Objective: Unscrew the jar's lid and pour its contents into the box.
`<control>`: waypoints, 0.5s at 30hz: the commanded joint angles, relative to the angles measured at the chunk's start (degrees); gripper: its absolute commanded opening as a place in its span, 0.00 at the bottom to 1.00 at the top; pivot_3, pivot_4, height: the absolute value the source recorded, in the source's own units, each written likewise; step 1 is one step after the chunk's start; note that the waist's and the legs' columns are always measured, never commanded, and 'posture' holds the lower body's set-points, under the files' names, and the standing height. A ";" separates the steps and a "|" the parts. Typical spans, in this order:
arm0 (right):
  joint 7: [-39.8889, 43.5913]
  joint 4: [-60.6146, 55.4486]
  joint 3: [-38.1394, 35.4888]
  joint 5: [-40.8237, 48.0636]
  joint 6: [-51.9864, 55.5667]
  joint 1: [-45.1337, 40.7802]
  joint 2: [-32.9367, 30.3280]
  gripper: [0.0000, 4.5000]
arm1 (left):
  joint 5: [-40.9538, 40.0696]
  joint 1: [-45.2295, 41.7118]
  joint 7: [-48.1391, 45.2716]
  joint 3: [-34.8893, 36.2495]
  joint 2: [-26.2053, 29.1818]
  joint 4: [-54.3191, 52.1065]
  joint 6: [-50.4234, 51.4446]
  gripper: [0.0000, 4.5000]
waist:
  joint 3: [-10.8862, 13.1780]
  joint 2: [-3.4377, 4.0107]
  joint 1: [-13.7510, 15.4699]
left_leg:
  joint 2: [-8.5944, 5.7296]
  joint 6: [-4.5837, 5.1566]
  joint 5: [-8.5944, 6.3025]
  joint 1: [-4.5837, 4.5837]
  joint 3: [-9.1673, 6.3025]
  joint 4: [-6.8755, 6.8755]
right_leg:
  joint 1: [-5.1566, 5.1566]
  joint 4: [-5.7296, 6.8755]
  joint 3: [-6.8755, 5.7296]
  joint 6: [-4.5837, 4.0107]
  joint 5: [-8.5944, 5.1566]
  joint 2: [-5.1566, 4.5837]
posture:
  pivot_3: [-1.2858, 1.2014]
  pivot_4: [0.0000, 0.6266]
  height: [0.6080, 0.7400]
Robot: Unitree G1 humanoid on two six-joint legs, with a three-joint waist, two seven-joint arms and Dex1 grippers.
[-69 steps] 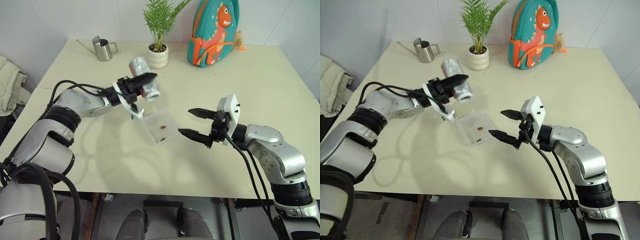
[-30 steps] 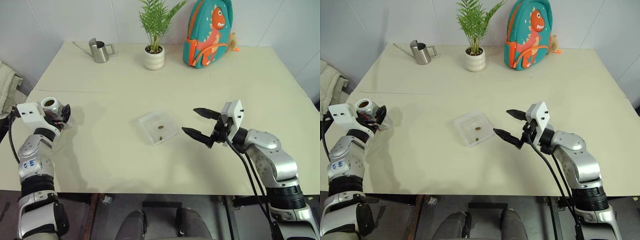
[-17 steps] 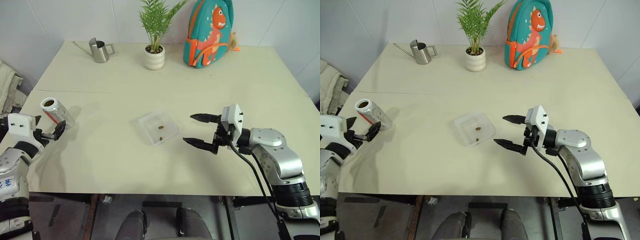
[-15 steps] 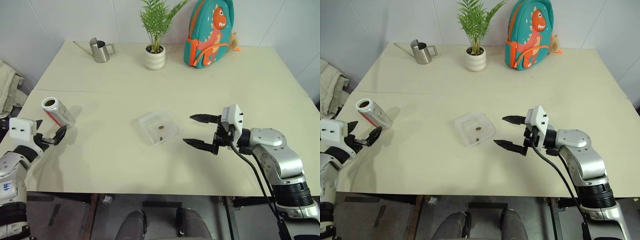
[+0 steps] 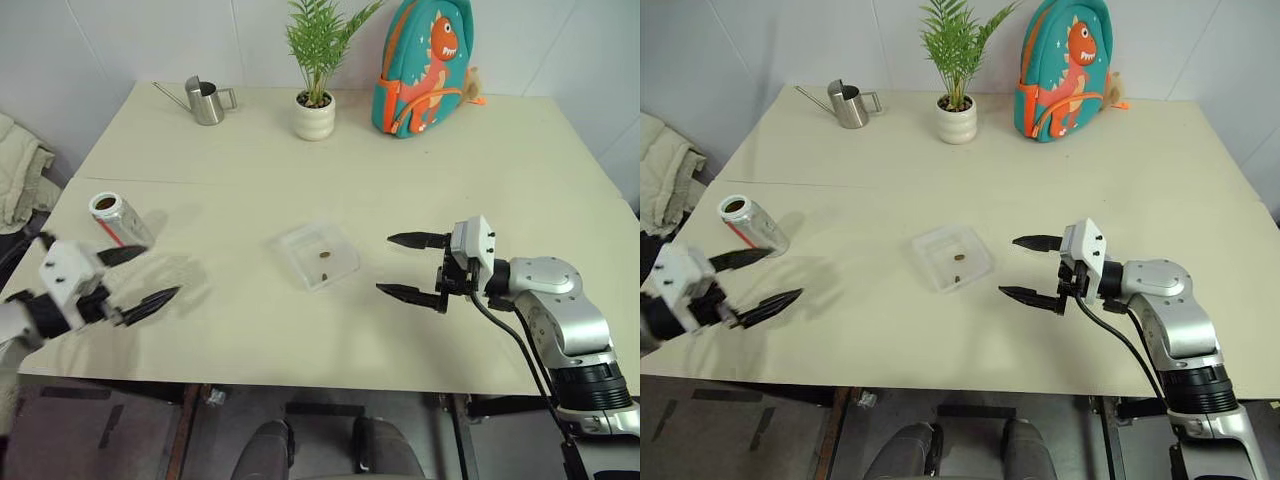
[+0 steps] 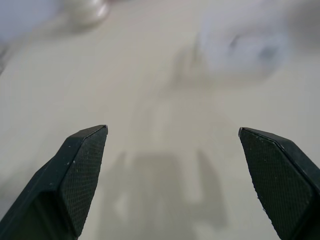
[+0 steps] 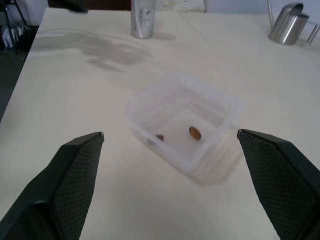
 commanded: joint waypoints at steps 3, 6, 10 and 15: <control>0.03 0.42 -3.81 2.15 1.79 -1.98 -2.43 1.00 | -2.00 -8.28 -2.57 -6.97 -2.45 -1.38 4.04 0.99 | 0.01 0.01 -0.65 | 0.06 -0.02 -0.02 0.10 0.23 -0.05 | -0.02 0.06 -0.02 0.02 0.01 0.15 | 0.52 0.24 1.00; -0.10 -0.07 -4.42 1.96 1.94 -1.65 -3.34 1.00 | -0.76 -12.02 -5.25 -9.66 -2.87 1.85 4.57 0.99 | 0.01 0.02 -0.68 | 0.14 -0.04 -0.03 0.16 0.28 -0.03 | -0.02 0.09 -0.02 0.02 0.00 0.47 | 0.52 0.24 1.00; -1.32 -1.89 -5.49 1.99 2.30 0.39 -3.98 1.00 | 0.63 -14.18 -6.14 -10.71 -3.85 4.80 3.47 0.99 | 0.01 0.01 -0.48 | 0.21 -0.03 -0.05 0.31 0.47 -0.05 | 0.02 0.11 0.13 0.01 0.00 0.58 | 0.52 0.24 1.00; -3.83 -2.70 -6.63 1.39 2.34 1.59 -3.58 1.00 | 1.49 -15.27 -5.53 -10.30 -4.93 5.44 2.92 0.99 | 0.01 0.01 -0.20 | 0.22 -0.02 -0.07 0.30 0.50 0.02 | 0.02 0.10 0.15 0.01 0.00 0.54 | 0.52 0.24 1.00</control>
